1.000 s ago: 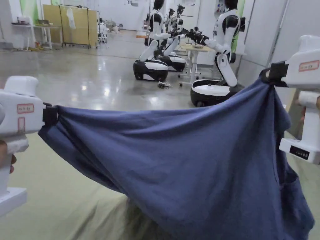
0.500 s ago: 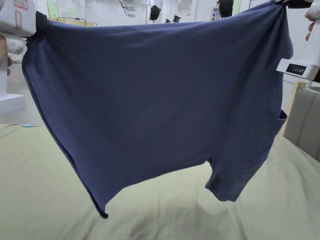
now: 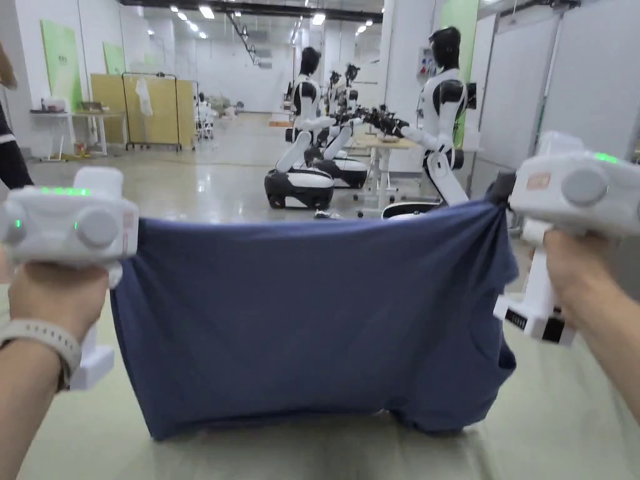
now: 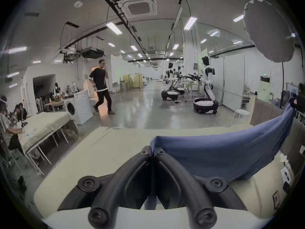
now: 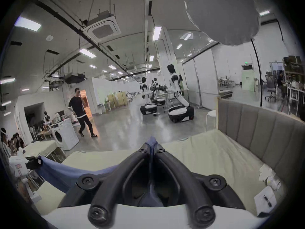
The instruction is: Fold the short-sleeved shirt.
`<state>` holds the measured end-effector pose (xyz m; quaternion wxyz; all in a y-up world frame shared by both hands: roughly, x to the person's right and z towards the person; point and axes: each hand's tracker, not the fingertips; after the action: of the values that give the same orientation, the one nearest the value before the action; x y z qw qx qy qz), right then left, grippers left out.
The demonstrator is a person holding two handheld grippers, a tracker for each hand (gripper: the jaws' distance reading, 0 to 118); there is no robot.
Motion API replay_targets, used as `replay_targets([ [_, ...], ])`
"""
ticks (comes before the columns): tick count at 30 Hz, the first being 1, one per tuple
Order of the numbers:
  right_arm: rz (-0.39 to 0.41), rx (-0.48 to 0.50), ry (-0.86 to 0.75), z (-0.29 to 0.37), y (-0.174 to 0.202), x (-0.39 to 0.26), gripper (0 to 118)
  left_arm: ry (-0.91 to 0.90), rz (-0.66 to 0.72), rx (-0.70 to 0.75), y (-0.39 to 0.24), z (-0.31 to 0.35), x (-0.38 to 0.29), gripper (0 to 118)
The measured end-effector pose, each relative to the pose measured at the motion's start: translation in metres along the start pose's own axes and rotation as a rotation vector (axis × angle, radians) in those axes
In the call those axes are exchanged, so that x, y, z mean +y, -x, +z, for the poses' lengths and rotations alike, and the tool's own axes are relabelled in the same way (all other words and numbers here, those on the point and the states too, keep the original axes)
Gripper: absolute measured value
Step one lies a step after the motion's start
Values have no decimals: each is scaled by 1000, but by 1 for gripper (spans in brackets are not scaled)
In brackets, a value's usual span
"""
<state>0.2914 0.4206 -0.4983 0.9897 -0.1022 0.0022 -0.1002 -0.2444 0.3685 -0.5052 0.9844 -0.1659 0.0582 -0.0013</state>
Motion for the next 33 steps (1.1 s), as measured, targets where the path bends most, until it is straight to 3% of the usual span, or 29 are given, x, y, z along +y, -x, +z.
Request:
replay_targets([
  [6,-23,110,-44,84,-33,-47,7,-13,-34,-83,1,75,-45,0],
  [11,80,124,29,178,-51,-132,7,90,-82,-206,4,161,-134,0],
  [15,92,108,219,230,-62,-232,7,226,-54,-212,10,208,-235,0],
  [20,118,-5,533,243,-81,-348,7,457,39,-180,26,221,-334,0],
  [22,81,-8,594,242,-85,-370,8,549,69,-163,30,215,-351,0],
  [23,62,-7,606,243,-87,-376,15,515,58,-157,31,215,-352,1],
  [24,55,-21,577,246,-90,-376,32,504,64,-166,32,216,-350,9],
  [25,40,-15,544,249,-91,-373,59,486,73,-170,32,218,-343,30],
  [26,37,-6,516,253,-91,-368,96,460,68,-155,31,224,-336,84],
  [27,33,11,482,261,-88,-360,107,402,60,-145,30,233,-328,114],
  [29,53,74,368,281,-75,-343,107,229,50,-179,28,261,-312,118],
  [33,124,69,193,311,-40,-325,106,44,-34,-108,20,299,-304,112],
])
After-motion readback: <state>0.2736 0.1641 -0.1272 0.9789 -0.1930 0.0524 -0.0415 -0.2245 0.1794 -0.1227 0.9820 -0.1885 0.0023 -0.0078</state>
